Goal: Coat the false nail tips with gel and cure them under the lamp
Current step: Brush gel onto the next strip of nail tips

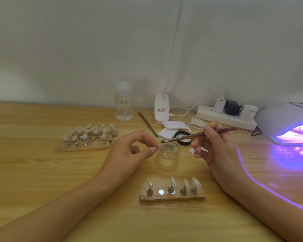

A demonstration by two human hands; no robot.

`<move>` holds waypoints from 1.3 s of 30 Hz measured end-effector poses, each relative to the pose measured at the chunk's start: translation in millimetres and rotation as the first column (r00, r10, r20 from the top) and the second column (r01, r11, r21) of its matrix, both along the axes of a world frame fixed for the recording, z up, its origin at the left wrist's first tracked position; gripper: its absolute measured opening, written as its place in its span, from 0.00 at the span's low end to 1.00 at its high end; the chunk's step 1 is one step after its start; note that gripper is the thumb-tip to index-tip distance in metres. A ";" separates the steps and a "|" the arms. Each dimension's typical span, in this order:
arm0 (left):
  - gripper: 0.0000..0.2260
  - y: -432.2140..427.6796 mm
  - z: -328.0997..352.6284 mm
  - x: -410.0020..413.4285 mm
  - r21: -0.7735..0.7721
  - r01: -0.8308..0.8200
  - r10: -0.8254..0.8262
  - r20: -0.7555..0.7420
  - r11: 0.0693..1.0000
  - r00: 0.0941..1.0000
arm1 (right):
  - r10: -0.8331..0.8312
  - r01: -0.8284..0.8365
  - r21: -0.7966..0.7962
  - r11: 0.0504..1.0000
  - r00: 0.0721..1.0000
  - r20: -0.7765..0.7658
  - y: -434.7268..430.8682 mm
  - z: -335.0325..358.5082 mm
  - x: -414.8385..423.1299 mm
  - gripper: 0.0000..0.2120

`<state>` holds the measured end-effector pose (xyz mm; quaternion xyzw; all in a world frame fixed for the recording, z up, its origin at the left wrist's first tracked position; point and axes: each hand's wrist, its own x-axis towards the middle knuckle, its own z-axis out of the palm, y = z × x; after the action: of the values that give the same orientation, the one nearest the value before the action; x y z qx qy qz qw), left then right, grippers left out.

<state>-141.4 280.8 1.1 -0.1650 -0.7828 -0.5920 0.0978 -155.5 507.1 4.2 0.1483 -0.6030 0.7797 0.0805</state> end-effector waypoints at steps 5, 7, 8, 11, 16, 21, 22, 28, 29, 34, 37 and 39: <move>0.07 1.1 0.2 0.1 0.013 -0.017 0.017 0.018 1.000 1.000 | -0.026 0.025 0.051 0.998 1.000 0.009 -0.2 -2.0 0.2 0.08; 0.07 1.1 0.4 0.5 0.010 -0.020 0.020 0.029 1.000 0.999 | -0.046 0.046 0.036 0.998 0.999 0.010 1.0 -1.6 0.0 0.07; 0.07 1.3 0.5 0.8 0.005 -0.024 0.024 0.034 1.000 0.999 | -0.039 0.039 0.021 0.999 0.999 0.001 1.1 -0.7 0.4 0.07; 0.07 1.9 0.8 0.9 0.002 -0.036 0.036 0.046 0.999 0.998 | 0.006 -0.005 0.032 0.999 1.000 -0.024 -1.3 1.1 2.4 0.08; 0.07 2.2 1.0 1.6 0.017 -0.032 0.031 0.068 0.999 0.997 | -0.065 0.065 0.057 0.996 0.998 -0.004 0.3 -0.6 2.3 0.10; 0.06 2.5 1.0 1.2 0.023 -0.034 0.032 0.078 0.999 0.996 | -0.004 0.006 0.047 0.999 0.999 -0.050 -2.6 2.8 4.1 0.07; 0.06 2.5 0.9 1.0 0.023 -0.034 0.032 0.080 0.999 0.996 | -0.003 0.006 0.057 0.998 0.999 -0.048 -2.7 2.4 4.1 0.07; 0.06 1.6 0.9 1.0 0.022 -0.025 0.023 0.083 0.999 0.996 | -0.053 0.058 0.119 0.991 0.998 -0.042 -0.3 -0.5 2.8 0.08; 0.06 1.4 1.0 1.3 0.022 -0.022 0.021 0.081 0.999 0.996 | -0.067 0.073 0.124 0.990 0.997 -0.048 0.0 -0.6 2.9 0.08; 0.05 2.6 1.8 2.1 0.022 -0.027 0.026 0.076 0.999 0.997 | -0.210 0.219 0.114 0.969 0.974 -0.081 7.6 0.8 4.7 0.12; 0.04 2.7 2.1 2.6 0.010 -0.030 0.029 0.080 1.000 0.996 | -0.253 0.259 0.112 0.960 0.965 -0.063 17.4 2.7 5.1 0.14; 0.04 2.7 2.3 2.9 0.011 -0.031 0.030 0.081 0.999 0.996 | -0.276 0.279 0.098 0.955 0.960 -0.045 23.7 4.7 5.4 0.17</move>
<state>-138.5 283.5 3.4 -0.1282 -0.7849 -0.6014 0.0760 -150.1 530.8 8.9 0.0782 -0.6561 0.7260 0.1907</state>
